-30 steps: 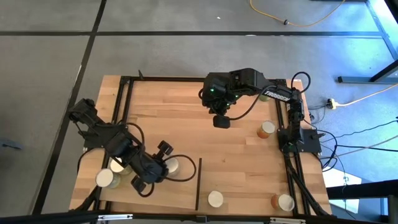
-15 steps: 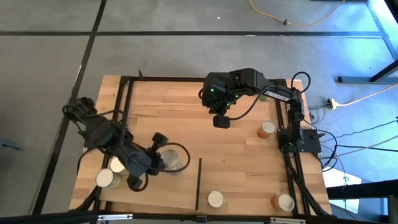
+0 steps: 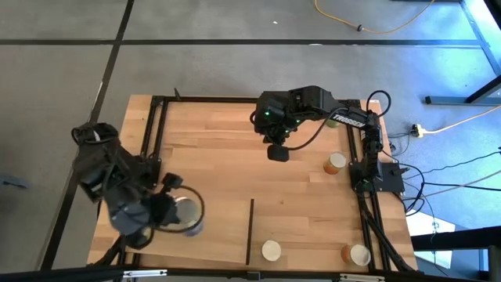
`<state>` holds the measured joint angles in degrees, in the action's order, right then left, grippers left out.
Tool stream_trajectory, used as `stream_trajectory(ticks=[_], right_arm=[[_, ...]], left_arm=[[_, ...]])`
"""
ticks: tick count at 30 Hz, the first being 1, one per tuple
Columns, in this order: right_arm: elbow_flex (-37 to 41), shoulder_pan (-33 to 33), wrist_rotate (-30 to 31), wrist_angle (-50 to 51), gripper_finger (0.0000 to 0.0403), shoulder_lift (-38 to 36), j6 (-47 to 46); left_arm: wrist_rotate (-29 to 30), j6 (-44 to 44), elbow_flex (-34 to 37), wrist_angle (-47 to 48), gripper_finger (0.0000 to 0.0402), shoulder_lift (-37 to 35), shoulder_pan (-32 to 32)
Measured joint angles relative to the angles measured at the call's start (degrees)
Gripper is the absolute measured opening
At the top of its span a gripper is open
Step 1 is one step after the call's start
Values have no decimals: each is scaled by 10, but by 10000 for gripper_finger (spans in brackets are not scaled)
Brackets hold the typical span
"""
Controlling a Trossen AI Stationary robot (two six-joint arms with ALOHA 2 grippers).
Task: Pick and place cans onto a shelf
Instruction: Put the canned peas on the shelf
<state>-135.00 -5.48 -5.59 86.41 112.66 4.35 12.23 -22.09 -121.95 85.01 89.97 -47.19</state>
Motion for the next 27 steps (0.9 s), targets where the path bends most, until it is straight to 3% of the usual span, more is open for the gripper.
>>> stream_trajectory(ticks=[12, 20, 27], right_arm=[[0, 0, 0, -32, 0, 0, -13], [0, 0, 0, -44, 0, 0, -13], [0, 0, -1, -44, 0, 0, -13]], left_arm=[[25, -227, 47, 37, 0, 0, -121], [45, -278, 117, 34, 0, 0, -146], [42, -286, 174, -35, 0, 0, -149]])
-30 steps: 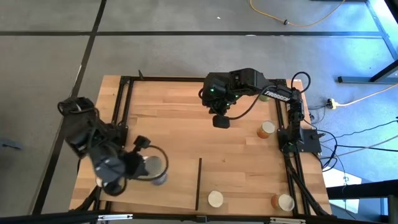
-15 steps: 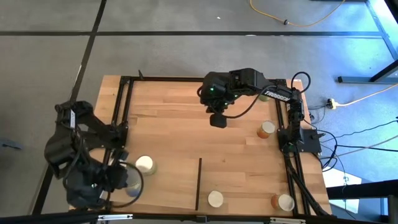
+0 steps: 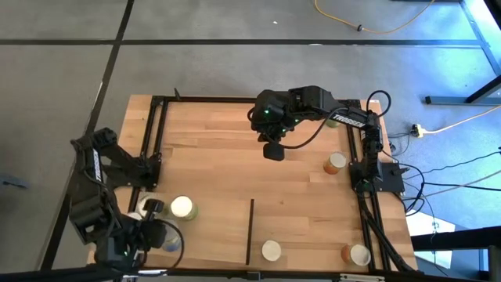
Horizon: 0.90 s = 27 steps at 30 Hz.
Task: Pick and place cans onto a shelf
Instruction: Put the canned peas on the shelf
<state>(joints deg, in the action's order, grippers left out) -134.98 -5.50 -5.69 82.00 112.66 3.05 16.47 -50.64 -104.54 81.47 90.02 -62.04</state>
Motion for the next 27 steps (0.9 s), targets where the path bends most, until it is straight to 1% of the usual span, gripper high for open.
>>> stream_trajectory(ticks=[10, 19, 27], right_arm=[[0, 0, -1, 0, 0, 0, 1], [0, 0, -4, 0, 0, 0, -13], [0, 0, -5, -1, 0, 0, -13]], left_arm=[[8, 1, 70, -33, 0, 0, 0], [-6, -1, 72, -61, 2, -1, 5], [-13, -3, 72, -64, 27, -1, 5]])
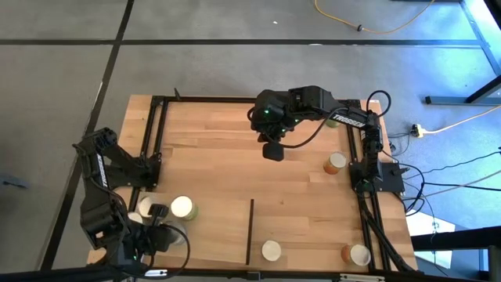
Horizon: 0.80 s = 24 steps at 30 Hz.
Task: Pick and place cans onto a shelf
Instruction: Put the canned peas on the shelf, then adjust the canned goods on the shelf
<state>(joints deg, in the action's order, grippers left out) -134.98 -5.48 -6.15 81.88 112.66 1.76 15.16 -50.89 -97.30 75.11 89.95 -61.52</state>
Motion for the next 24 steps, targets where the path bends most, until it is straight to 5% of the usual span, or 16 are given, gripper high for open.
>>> stream_trajectory(ticks=[24], right_arm=[[0, 0, -1, -11, 0, 0, 0]], left_arm=[[-53, 7, -51, 49, 39, 1, 34]])
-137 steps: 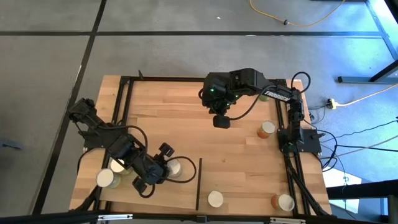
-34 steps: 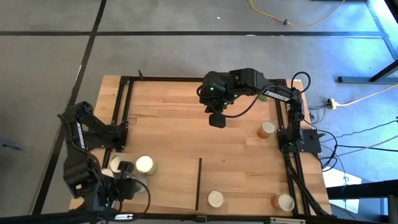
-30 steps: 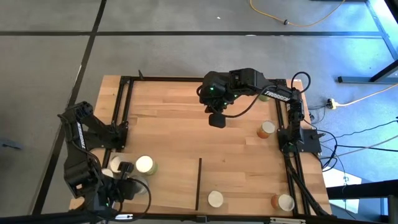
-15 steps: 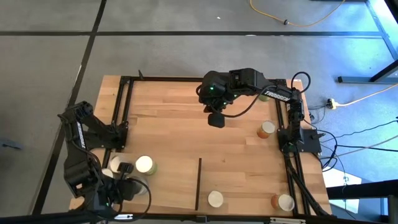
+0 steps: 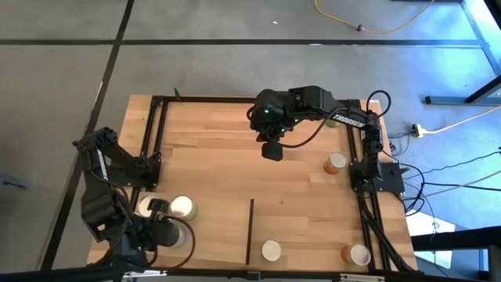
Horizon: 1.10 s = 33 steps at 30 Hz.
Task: Pick and place cans onto a shelf
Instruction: Adjust the canned goods on the shelf
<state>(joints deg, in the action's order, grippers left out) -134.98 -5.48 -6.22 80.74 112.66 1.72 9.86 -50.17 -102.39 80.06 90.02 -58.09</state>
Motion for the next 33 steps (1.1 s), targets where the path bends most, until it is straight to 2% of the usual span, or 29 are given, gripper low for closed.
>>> stream_trajectory(ticks=[6, 10, 13, 18, 22, 26, 33], right_arm=[[0, 1, -1, 0, 0, 0, 0], [0, 1, -52, 0, 0, 0, -2], [0, 2, -68, 0, 0, 0, 1], [0, 2, -67, -3, 0, 0, 5], [0, 2, -63, -14, 0, 0, 9], [0, 2, -59, -30, 0, 0, 10], [0, 2, -59, -36, 0, 0, 21]], left_arm=[[2, 52, 0, 11, 35, -3, 29], [6, 56, 0, 24, 30, -29, 64], [7, 70, 0, 23, 15, -50, 91], [10, 141, -1, 20, 2, -63, 154], [-29, 212, -1, 5, 1, -59, 221], [-62, 238, -1, 1, 1, -59, 274], [-139, 268, -1, 3, 0, -38, 316]])
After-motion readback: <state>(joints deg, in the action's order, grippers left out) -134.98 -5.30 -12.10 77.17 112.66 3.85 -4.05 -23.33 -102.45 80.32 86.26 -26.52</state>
